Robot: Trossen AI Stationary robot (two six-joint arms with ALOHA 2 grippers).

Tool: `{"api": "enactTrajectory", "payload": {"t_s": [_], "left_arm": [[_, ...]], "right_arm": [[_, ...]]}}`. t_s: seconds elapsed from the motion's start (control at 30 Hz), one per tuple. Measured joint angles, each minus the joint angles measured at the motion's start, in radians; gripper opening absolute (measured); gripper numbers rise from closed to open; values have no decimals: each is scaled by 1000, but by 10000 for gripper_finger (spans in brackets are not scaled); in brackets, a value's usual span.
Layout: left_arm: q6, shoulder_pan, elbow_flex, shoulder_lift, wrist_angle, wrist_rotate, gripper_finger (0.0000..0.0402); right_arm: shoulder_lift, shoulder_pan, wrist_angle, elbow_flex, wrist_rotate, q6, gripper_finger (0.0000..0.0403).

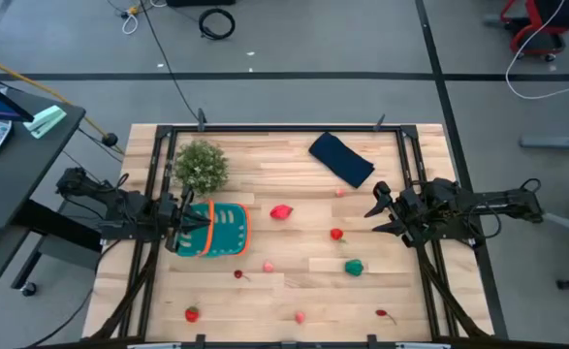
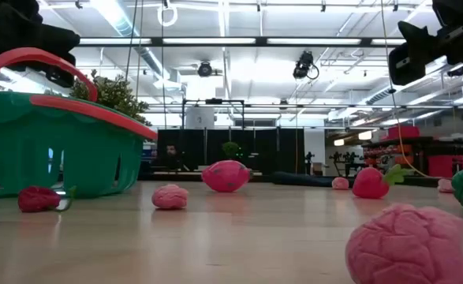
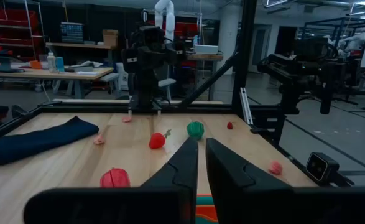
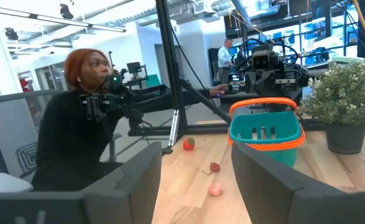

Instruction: Pick and placing Produce into tupperware

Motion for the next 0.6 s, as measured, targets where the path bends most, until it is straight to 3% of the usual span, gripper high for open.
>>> {"api": "enactTrajectory", "payload": {"t_s": [0.6], "left_arm": [[0,0,0,0,0,0,34]], "right_arm": [[0,0,0,0,0,0,204]]}}
